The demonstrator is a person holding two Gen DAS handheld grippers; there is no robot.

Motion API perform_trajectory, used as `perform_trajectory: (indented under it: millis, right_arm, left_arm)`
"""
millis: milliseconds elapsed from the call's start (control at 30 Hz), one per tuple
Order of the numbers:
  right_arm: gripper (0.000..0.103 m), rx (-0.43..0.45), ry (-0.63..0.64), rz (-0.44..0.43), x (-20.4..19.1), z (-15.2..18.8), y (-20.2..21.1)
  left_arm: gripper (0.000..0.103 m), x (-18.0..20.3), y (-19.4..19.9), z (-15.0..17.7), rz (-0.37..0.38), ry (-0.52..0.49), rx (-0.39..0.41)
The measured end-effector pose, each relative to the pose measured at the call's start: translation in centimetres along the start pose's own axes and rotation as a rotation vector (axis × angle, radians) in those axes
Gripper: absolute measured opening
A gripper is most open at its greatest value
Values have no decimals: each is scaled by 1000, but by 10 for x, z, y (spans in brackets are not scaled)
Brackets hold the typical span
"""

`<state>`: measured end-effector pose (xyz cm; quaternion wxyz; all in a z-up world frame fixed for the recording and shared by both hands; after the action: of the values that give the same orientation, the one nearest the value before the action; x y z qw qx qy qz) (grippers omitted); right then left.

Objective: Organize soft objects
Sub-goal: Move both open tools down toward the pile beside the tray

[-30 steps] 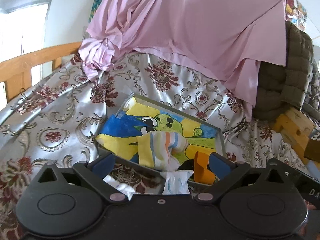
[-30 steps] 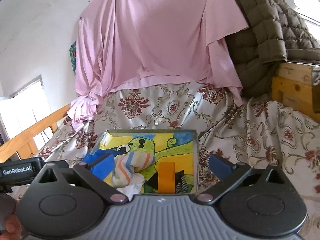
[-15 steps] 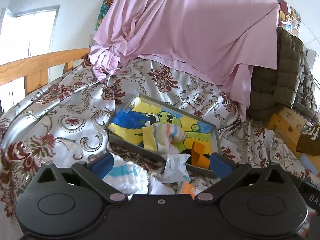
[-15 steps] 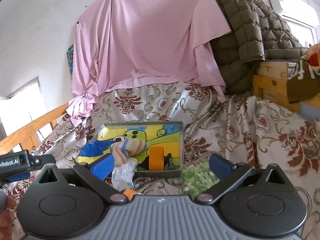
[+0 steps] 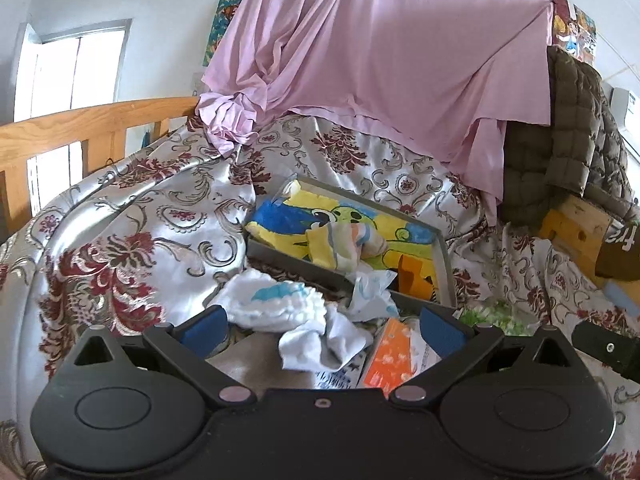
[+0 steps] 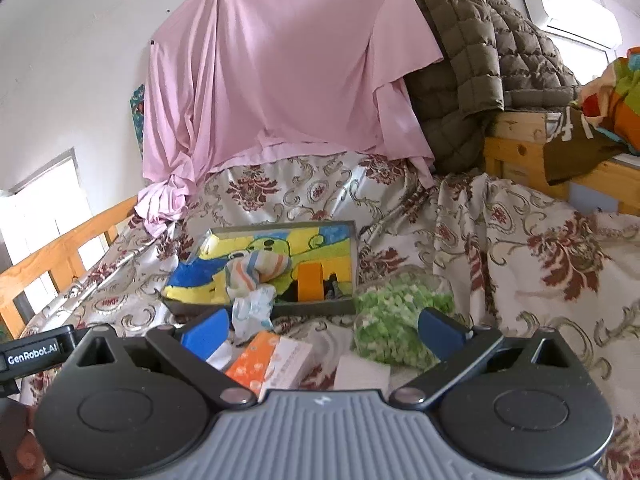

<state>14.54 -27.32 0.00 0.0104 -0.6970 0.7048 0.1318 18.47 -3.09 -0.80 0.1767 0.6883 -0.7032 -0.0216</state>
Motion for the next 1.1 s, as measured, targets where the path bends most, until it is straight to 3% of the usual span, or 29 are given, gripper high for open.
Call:
perform_trajectory:
  millis: [233, 467, 767, 1100]
  right_arm:
    - [103, -66, -12, 43, 1, 19, 18]
    - [103, -158, 86, 77, -9, 41, 20]
    - [103, -250, 100, 118, -5, 56, 7]
    - [103, -420, 59, 125, 7, 73, -19]
  left_arm:
    - [102, -11, 15, 15, -23, -26, -19]
    - [102, -18, 10, 36, -74, -65, -125]
    - [102, -10, 2, 52, -45, -117, -200]
    - [102, -7, -12, 73, -16, -132, -293]
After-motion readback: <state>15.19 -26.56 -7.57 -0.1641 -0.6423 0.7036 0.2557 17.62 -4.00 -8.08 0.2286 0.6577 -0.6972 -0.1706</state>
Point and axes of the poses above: each gripper's, at about its wrist camera, not at the fingertips, and y roughly against the way its jaws point, x to its right, z to its underside, the point moved 8 cm from there along -y, roughly the way its jaws point, and after that the axes turned 10 degrees about x, right-handed, at the moved point
